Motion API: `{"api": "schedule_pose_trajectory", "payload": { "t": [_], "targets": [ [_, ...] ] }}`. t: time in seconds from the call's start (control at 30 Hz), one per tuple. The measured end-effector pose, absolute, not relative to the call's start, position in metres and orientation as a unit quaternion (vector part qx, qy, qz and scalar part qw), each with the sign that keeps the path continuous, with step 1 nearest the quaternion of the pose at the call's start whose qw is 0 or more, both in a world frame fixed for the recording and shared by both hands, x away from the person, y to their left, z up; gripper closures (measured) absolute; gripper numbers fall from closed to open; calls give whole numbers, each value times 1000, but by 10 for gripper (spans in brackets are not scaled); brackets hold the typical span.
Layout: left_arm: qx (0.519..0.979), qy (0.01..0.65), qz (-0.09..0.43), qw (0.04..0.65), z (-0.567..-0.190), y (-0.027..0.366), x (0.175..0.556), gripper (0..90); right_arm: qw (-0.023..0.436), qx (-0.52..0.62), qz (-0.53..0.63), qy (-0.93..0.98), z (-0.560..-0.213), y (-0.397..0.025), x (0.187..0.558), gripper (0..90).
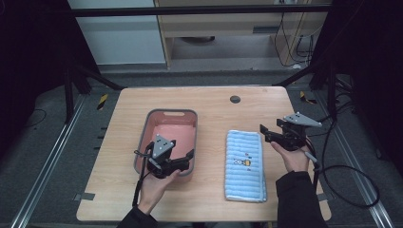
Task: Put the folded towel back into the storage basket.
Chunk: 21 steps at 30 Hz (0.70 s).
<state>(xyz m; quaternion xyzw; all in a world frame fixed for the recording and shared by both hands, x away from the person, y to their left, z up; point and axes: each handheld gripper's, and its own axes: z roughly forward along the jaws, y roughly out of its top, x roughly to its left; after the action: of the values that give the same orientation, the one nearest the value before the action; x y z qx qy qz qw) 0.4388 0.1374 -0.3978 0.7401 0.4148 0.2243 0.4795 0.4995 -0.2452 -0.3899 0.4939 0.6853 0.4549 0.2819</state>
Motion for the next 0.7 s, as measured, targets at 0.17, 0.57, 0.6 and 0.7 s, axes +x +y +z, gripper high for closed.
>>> {"api": "schedule_pose_trajectory", "payload": {
  "t": [0.17,0.57,0.6,0.7],
  "targets": [
    [746,408,215,480,-401,124,437,270,275,497,458,684,-391,-246,504,301],
    [767,382,188,480,-414,80,430,307,269,499,441,696,-409,-243,519,334],
    [769,380,186,479,-415,77,429,308,269,499,439,697,-410,-244,520,336],
    [776,374,179,475,-420,69,428,315,268,502,434,699,-414,-246,521,342]
  ]
}}
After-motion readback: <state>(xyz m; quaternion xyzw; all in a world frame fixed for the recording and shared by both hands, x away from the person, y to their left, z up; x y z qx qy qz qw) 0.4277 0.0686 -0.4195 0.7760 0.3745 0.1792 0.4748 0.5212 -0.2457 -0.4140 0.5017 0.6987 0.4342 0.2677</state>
